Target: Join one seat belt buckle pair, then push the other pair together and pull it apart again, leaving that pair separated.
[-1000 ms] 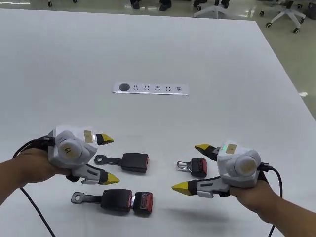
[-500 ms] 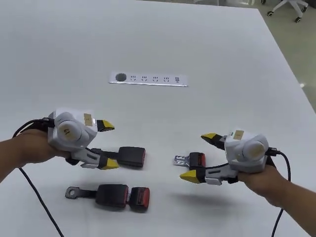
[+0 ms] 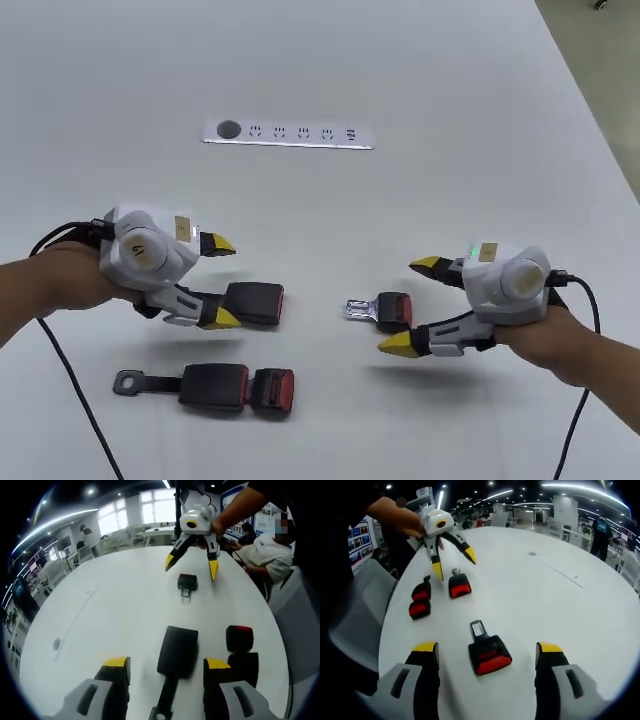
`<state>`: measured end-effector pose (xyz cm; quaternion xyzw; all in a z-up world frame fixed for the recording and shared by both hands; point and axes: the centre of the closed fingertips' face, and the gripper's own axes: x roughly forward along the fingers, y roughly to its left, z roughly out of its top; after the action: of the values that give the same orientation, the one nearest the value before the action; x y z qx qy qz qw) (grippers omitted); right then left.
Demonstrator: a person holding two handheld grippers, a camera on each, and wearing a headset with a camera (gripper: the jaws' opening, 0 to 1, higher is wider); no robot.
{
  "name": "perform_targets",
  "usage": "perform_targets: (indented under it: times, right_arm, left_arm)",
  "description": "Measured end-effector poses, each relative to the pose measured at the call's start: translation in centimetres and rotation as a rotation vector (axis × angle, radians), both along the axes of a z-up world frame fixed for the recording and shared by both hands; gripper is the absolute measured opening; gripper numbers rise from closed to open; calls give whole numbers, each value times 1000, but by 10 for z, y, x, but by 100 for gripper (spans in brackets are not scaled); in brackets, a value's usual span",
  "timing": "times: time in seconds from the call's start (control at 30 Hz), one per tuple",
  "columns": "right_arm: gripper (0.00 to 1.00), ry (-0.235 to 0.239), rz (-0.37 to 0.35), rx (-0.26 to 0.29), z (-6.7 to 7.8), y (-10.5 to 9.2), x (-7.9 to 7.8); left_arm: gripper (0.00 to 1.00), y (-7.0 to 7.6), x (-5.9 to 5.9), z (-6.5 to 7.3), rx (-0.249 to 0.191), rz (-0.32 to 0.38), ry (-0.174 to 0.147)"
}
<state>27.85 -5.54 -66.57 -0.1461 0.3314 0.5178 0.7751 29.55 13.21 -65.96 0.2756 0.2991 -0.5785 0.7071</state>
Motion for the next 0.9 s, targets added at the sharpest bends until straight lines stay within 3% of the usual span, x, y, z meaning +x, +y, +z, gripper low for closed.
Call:
perform_targets:
  times: [0.23, 0.37, 0.57, 0.67, 0.9]
  right_arm:
    - [73, 28, 38, -20, -16, -1, -3]
    - [71, 36, 49, -24, -17, -3, -5]
    - [63, 45, 73, -50, -23, -4, -7]
    - [63, 47, 74, -40, -25, -3, -5]
    - [52, 37, 111, -55, -25, -3, -4]
  left_arm:
    - [54, -5, -8, -15, 4, -40, 39]
    - [52, -6, -10, -22, 16, -64, 43]
    - [43, -9, -12, -27, 24, -98, 43]
    - [42, -10, -15, -28, 21, -111, 53]
    - [39, -10, -17, -30, 20, -137, 64]
